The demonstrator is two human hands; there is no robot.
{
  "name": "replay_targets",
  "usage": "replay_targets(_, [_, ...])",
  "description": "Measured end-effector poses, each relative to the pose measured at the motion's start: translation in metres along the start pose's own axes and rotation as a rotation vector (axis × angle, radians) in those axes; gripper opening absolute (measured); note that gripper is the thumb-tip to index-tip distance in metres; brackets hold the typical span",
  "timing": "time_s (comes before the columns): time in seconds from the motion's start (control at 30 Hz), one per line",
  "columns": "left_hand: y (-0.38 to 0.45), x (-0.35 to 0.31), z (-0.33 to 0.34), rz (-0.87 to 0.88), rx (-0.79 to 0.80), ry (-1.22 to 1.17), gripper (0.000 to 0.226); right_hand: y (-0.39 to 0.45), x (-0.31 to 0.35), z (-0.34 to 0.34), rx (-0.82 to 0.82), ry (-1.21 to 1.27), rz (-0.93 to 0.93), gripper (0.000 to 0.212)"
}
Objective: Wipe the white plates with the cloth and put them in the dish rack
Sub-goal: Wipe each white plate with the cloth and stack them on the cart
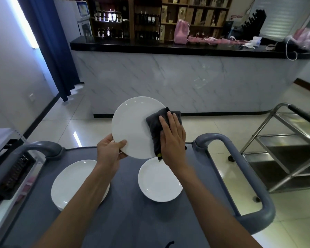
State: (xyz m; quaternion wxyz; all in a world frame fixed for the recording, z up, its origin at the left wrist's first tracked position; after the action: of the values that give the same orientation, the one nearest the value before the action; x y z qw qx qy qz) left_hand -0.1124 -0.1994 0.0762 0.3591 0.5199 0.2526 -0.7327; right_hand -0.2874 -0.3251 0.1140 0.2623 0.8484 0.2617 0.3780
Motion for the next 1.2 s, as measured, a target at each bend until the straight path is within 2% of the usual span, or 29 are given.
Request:
replay_targets(0.7, [-0.002, -0.020, 0.009, 0.044, 0.162, 0.109, 0.039, 0.051, 0.032, 0.002, 0.093, -0.109, -0.111, 0.065])
replay_targets(0.87, [-0.006, -0.016, 0.016, 0.040, 0.211, 0.139, 0.043, 0.043, 0.054, 0.009, 0.134, -0.077, -0.152, 0.056])
replay_targets(1.2, [-0.013, -0.010, 0.026, 0.080, 0.285, 0.176, 0.043, 0.009, 0.074, 0.036, 0.289, -0.058, -0.366, 0.072])
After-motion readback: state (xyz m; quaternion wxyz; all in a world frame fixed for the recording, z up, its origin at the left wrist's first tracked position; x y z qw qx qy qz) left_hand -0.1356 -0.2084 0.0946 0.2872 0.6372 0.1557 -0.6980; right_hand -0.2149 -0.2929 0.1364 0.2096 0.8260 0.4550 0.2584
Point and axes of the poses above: each hand's wrist, its own y-axis towards the middle knuckle, its own z-axis out of the palm, x = y × z, the point moved 7 cm from there along y, towards the middle knuckle, and after that the axes turned 13 degrees about z, right-handed, at the moved point
